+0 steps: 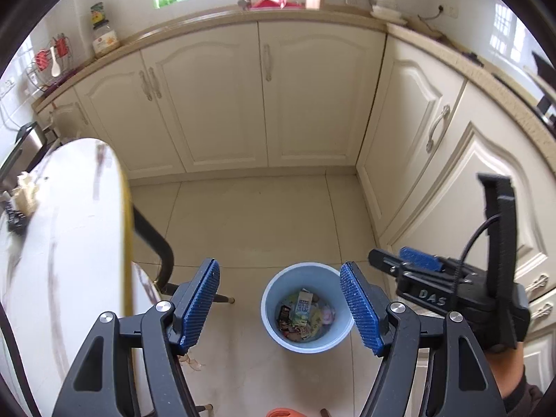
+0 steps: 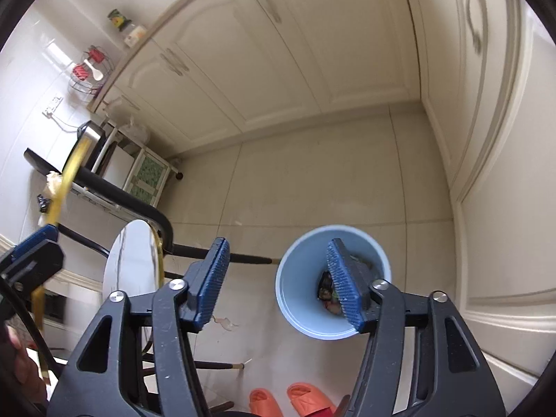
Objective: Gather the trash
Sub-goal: 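Return both open tools to the table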
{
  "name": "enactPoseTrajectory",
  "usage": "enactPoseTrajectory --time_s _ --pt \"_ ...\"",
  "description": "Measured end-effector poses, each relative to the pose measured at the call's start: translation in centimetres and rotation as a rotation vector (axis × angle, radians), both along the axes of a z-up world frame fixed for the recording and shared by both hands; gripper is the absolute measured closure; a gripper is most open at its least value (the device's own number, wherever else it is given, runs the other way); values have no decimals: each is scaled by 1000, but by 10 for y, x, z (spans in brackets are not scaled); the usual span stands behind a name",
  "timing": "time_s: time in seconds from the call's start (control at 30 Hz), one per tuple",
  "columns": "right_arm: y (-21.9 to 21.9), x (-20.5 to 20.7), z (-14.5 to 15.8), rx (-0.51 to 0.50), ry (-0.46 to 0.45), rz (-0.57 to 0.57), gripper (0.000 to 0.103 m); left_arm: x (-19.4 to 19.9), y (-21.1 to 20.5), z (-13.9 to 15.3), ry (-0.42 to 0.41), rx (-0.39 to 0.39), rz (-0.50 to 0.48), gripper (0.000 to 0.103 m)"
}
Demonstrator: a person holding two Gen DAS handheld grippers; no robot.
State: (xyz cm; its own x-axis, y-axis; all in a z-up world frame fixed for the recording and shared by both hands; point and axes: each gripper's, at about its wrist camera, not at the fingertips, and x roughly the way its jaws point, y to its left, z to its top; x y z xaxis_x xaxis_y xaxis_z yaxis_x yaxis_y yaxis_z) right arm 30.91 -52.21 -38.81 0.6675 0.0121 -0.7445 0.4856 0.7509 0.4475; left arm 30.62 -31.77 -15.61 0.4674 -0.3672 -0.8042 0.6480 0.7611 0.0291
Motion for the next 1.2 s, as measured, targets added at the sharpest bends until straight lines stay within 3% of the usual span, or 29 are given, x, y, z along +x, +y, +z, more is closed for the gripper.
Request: enactPoseTrajectory --time_s 0.17,0.27,0.33,0.47,0.53,0.6,0.7,0.9,1.0,1.2 --pt "35 -14 67 -87 -85 21 37 -47 44 53 -44 -77 -2 35" --pt "63 -19 107 -146 -131 52 35 -70 81 81 -86 -126 8 25" --pt "85 -20 133 -184 -165 82 31 -81 111 97 -123 -149 27 24" --pt "138 -16 178 -254 -231 155 21 -100 171 122 -190 -179 87 21" --pt "163 -11 193 -279 -255 194 11 -106 203 132 -222 -192 134 16" --pt "190 -1 207 -297 -274 244 11 -112 236 140 -254 -208 178 10" --pt "228 14 219 -325 -281 311 11 -120 277 144 -289 -213 249 4" --pt "280 60 226 -371 -258 402 9 -117 340 132 -294 -177 370 4" --pt "291 87 219 -378 -232 429 9 -99 351 121 -277 -152 411 4" --pt "290 139 195 -372 -175 457 9 -34 332 90 -180 -110 426 4"
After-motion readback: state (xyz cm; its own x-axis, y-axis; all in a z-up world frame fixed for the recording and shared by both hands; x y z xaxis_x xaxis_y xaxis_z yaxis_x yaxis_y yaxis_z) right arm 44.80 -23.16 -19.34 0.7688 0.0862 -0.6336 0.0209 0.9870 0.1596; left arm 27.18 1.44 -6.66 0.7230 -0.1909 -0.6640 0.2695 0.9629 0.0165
